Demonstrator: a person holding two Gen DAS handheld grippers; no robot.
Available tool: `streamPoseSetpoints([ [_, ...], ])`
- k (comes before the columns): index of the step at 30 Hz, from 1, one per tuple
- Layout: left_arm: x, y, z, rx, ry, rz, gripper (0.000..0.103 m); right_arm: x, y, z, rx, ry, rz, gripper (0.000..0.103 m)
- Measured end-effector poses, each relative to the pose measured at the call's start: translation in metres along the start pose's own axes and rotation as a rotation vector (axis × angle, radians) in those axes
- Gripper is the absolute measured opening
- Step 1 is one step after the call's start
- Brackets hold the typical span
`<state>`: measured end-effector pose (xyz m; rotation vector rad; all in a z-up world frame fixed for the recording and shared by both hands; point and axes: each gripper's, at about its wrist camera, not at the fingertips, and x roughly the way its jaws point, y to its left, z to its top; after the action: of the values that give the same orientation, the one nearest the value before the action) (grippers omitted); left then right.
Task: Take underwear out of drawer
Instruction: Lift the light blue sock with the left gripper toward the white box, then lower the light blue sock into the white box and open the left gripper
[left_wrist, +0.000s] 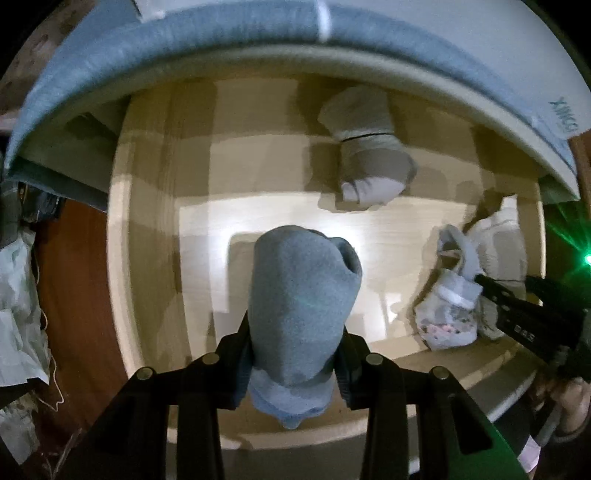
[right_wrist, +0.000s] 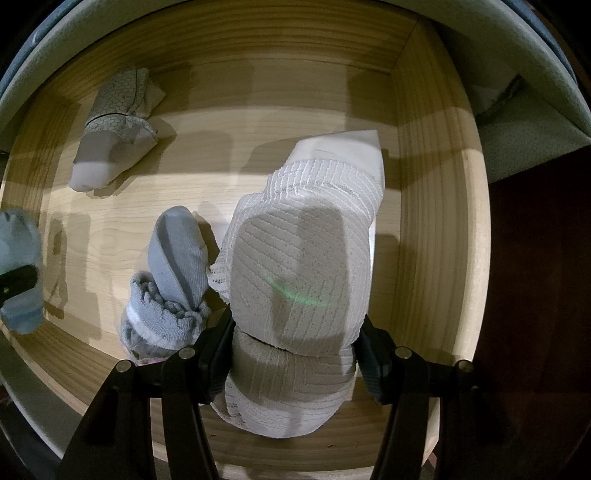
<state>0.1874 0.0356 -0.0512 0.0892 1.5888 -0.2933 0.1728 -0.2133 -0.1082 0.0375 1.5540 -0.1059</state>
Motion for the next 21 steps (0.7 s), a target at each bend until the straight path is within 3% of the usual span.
streamPoseSetpoints([
  [7, -0.024, -0.007, -0.016, 0.041, -0.06, -0.003, 0.037, 0.0, 0.0, 0.0, 0.0, 0.0, 0.0, 0.055],
  [13, -0.048, -0.009, -0.034, 0.067, -0.172, -0.022, 0.037, 0.0, 0.0, 0.0, -0.002, 0.0, 0.0, 0.055],
  [21, -0.109, -0.018, -0.05, 0.113, -0.324, -0.01, 0.037, 0.0, 0.0, 0.0, -0.002, 0.0, 0.0, 0.055],
])
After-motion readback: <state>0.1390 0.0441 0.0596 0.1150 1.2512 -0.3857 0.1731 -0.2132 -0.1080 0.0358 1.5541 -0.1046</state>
